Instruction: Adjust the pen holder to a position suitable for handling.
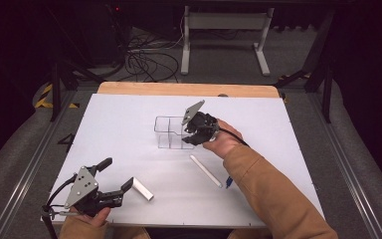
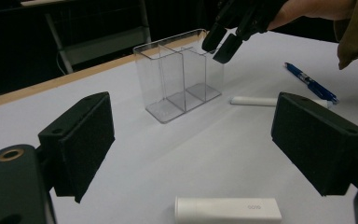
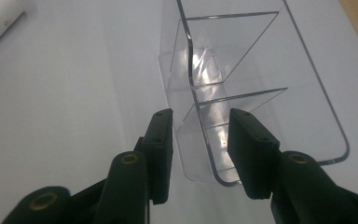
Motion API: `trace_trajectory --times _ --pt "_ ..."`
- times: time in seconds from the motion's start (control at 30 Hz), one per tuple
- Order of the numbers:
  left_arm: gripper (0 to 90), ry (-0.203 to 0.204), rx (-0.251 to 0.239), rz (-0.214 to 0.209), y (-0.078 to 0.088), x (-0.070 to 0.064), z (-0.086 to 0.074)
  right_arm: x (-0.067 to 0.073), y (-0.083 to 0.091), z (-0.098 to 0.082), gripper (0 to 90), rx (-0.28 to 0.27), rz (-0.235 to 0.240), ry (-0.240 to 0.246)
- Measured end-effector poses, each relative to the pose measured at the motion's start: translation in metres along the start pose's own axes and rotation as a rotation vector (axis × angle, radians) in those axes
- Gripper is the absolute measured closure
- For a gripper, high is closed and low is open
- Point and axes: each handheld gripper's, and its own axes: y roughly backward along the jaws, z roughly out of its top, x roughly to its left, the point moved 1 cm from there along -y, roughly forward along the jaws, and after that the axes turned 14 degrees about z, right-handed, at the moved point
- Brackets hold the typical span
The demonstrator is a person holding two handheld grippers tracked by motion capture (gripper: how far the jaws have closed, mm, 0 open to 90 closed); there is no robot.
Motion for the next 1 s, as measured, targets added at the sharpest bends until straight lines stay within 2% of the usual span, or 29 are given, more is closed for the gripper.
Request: trace_trajectory --times 0.23,0.33,0.53,0.7,0.73,0.9,1.0 --pt "14.0 0.001 0.003 -0.006 -0.001 0.0 0.0 0.0 -0.009 0.002 68.0 0.034 0.002 0.018" --pt "14.0 0.007 0.006 -0.006 -0.001 0.0 0.0 0.001 -0.011 0.002 71.7 0.048 -0.001 0.011" --pt "14.0 0.007 0.004 -0.008 -0.001 0.0 -0.001 0.0 -0.012 0.001 78.6 0.065 -0.034 0.042" --pt "14.0 0.007 0.006 -0.009 -0.001 -0.001 -0.001 0.001 -0.011 0.002 80.0 0.074 -0.036 0.074" --pt "14.1 0.007 0.006 -0.01 -0.001 -0.001 -0.001 0.0 -0.01 0.002 81.3 0.075 -0.026 0.098" --pt "14.2 0.003 0.01 -0.013 -0.002 -0.001 -0.001 0.003 -0.008 0.003 83.5 0.055 -0.004 0.101" --pt "14.2 0.0 0.01 -0.016 -0.002 -0.001 -0.001 0.003 -0.004 0.005 86.0 0.025 0.042 0.094"
